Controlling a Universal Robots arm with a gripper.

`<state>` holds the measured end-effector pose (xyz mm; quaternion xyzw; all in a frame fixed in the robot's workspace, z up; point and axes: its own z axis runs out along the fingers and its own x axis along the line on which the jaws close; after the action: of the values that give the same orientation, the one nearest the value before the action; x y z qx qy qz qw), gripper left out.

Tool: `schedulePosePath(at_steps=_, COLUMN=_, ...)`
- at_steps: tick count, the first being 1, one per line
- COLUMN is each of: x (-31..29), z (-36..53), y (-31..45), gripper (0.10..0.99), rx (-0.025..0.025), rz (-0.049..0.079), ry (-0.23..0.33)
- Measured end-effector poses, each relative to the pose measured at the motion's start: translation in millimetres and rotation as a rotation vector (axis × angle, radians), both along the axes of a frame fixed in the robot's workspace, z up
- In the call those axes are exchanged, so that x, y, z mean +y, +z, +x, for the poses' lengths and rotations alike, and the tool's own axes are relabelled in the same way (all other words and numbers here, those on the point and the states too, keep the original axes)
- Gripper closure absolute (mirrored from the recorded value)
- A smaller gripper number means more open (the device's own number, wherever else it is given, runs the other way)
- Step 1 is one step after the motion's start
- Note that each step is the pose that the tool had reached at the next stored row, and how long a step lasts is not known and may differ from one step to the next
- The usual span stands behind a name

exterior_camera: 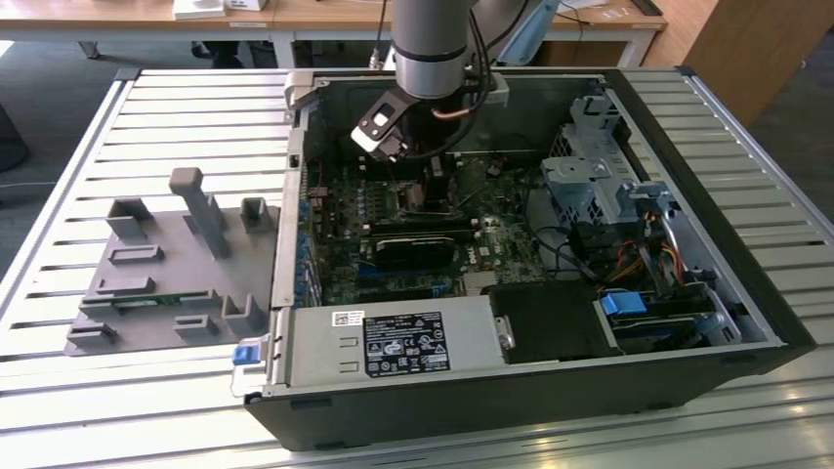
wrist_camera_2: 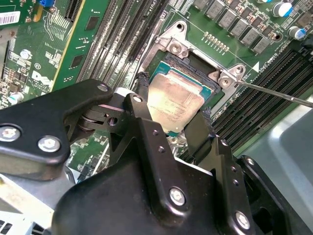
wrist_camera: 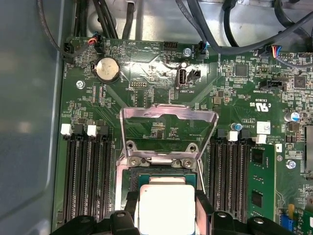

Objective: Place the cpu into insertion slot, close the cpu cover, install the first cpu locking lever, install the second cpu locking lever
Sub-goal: 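Place the cpu into insertion slot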

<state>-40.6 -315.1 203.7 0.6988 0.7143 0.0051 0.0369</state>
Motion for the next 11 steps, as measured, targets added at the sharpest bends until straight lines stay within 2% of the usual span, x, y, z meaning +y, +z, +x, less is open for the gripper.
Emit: schedulePosePath(at_steps=11, x=2.2, z=-0.3, y=-5.4, gripper=0.545, rx=0.0001, rz=0.000, ry=-0.003)
